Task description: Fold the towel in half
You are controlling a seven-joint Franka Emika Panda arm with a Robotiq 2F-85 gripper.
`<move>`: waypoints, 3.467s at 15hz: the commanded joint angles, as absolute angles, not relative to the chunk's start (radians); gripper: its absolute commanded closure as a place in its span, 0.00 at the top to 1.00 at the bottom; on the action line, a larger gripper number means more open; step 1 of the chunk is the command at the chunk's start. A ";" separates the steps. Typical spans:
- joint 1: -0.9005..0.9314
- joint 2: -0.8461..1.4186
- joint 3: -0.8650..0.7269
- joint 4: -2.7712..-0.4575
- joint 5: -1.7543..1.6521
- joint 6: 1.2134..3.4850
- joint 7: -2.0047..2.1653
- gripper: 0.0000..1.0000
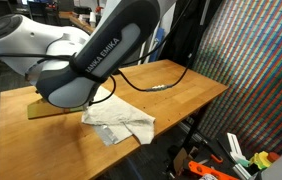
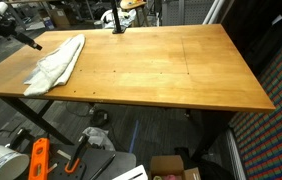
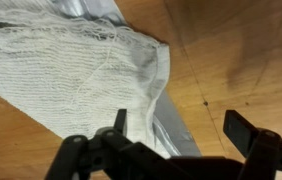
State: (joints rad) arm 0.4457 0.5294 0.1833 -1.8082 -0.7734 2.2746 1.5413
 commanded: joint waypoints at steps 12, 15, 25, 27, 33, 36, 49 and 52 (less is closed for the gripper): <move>0.408 0.522 0.165 -1.882 -0.599 2.289 1.083 0.34; 0.427 0.532 0.146 -1.849 -0.535 2.268 1.107 0.12; 0.522 0.637 0.035 -1.556 -0.465 2.258 1.521 0.10; 0.506 0.597 0.050 -1.631 -0.467 2.282 1.473 0.09; 0.530 0.644 0.020 -1.561 -0.473 2.288 1.577 0.10; 0.518 0.699 0.021 -1.437 -0.405 2.236 1.664 0.10; 0.494 1.054 -0.128 -0.879 -0.345 2.086 2.071 0.09; 0.477 1.112 -0.131 -0.783 -0.341 2.022 2.107 0.10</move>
